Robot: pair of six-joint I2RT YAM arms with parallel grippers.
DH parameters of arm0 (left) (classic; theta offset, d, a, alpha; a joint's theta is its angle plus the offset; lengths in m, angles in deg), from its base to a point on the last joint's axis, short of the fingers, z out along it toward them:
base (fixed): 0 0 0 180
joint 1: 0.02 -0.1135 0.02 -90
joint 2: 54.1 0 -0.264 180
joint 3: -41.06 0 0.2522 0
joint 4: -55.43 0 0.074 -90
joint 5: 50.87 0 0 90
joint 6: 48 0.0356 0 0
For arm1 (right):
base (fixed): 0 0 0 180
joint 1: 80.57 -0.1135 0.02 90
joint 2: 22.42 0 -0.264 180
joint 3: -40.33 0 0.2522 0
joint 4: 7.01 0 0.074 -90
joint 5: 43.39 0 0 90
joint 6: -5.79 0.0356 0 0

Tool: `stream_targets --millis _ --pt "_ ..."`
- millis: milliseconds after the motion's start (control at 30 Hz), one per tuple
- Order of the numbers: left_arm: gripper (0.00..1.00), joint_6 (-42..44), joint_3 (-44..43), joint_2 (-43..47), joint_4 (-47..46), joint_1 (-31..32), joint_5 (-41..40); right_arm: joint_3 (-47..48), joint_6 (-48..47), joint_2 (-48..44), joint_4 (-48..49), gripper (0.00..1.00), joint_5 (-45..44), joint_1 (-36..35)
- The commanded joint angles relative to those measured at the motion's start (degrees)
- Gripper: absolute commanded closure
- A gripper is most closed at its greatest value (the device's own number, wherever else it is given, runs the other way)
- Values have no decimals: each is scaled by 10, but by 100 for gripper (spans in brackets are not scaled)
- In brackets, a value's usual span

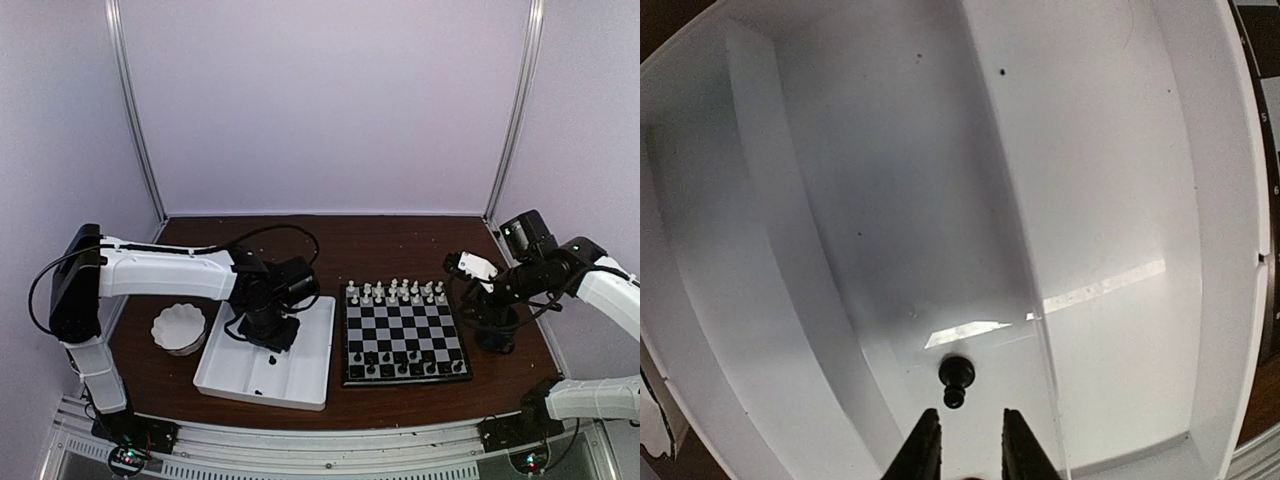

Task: Set up the chess pieces on the board
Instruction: Pick up the pawn from the storage box.

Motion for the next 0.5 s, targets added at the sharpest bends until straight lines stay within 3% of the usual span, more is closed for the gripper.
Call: stream_targets --millis 0,467 --pt "76 -1 -12 -11 22 -5 4 -4 8 5 18 61 21 5" --pt "79 0 13 -42 0 -17 15 -6 6 13 17 61 22 6"
